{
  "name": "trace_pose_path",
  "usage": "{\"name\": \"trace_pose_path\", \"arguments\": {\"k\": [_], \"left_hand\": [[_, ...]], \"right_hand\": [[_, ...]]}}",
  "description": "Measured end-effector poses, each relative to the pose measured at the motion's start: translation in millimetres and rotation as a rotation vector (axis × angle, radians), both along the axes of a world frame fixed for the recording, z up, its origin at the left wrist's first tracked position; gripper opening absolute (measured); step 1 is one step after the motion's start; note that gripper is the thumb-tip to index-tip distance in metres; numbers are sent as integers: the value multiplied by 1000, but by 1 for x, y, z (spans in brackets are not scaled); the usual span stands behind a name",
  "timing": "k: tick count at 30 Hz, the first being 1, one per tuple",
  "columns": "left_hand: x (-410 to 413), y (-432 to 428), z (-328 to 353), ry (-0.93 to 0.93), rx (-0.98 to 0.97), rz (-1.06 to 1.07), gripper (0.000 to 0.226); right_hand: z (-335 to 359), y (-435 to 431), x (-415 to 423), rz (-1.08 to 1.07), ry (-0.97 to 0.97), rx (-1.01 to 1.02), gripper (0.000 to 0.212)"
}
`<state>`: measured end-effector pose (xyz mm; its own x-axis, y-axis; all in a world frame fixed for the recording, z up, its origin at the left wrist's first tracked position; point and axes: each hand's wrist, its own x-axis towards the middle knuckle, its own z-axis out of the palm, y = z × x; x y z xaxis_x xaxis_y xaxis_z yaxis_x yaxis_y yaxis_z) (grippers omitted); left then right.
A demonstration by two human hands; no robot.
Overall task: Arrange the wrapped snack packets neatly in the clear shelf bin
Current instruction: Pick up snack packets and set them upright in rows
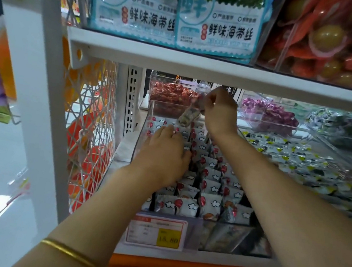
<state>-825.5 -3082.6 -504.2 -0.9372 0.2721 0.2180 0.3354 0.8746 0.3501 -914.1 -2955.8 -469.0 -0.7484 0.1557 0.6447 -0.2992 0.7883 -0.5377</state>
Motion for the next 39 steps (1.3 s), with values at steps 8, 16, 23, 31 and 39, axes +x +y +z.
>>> {"name": "trace_pose_path", "arguments": {"k": [8,16,23,31,39], "left_hand": [[44,1,15,43,511,31,30],[73,1,16,-219,1022,-3,23],[74,6,13,-355,1262,-62,17],[71,0,11,-449,1480,-72,15],[73,2,11,-324,1382,-71,23]], "right_hand": [[-8,32,120,191,13,-568,12],[-28,54,187,365,-90,-1028,13],[-34,58,196,527,-170,-1261,11],[-37,54,193,550,-207,-1374,10],[-34,55,191,452,-274,-1502,12]]}}
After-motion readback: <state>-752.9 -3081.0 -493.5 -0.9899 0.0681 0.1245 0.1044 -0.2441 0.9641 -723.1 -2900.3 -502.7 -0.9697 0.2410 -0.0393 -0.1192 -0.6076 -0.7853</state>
